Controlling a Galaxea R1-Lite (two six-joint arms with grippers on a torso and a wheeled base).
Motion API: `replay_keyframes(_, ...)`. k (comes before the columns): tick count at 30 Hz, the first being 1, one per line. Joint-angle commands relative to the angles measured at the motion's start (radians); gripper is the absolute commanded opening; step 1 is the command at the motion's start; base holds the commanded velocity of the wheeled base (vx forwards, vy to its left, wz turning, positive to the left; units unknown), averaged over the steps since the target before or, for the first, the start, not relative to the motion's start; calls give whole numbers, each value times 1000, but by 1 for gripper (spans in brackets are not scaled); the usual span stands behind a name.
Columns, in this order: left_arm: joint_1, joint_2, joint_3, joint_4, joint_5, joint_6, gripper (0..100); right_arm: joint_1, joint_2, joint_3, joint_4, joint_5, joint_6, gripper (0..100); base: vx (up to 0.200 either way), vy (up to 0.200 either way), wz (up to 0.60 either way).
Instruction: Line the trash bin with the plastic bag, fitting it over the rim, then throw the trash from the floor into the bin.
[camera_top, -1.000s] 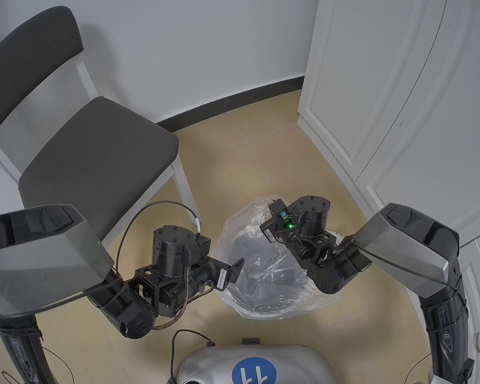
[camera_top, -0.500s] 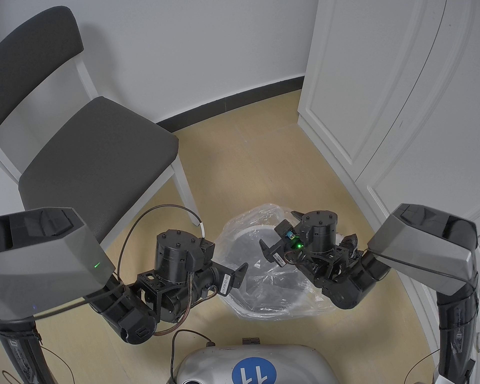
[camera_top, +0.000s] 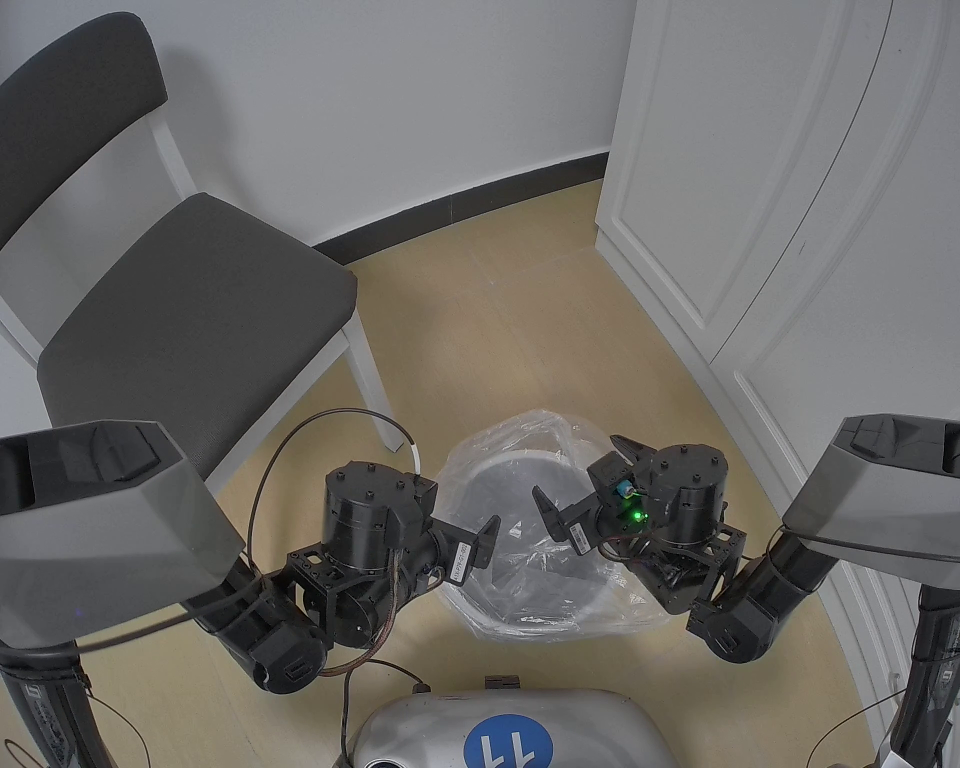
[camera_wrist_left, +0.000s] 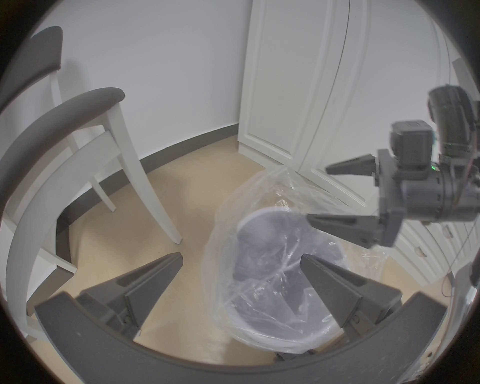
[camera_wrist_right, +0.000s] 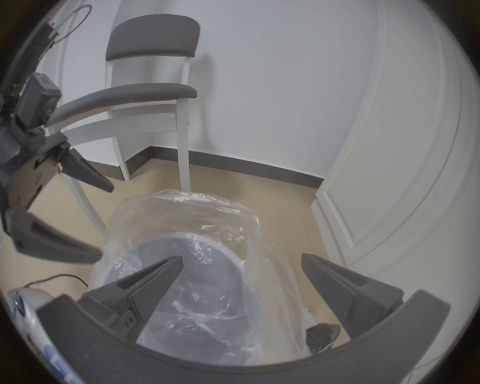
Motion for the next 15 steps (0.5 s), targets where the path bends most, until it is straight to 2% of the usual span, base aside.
replay_keyframes(1, 26, 5, -26, -6, 42, 3, 100, -22, -29, 81, -38, 5, 54, 100, 0, 0, 0)
replay_keyframes(3, 39, -2, -28, -5, 51, 6, 100, -48, -53, 118, -43, 19, 85, 100, 0, 0, 0)
replay_keyframes(6, 45, 8, -29, -5, 53, 17, 100, -80, -78, 173, -29, 95, 181, 100, 0, 0, 0)
replay_keyframes(7, 45, 8, -29, -5, 53, 17, 100, -83, -79, 174, -27, 100, 184, 100, 0, 0, 0)
replay_keyframes(9, 49, 11, -40, -2, 54, 22, 100, -126, -84, 184, 14, 154, 195, 100, 0, 0, 0)
replay_keyframes(15, 63, 23, -49, 7, 56, 25, 100, -212, -70, 108, 147, 213, 209, 100, 0, 0, 0)
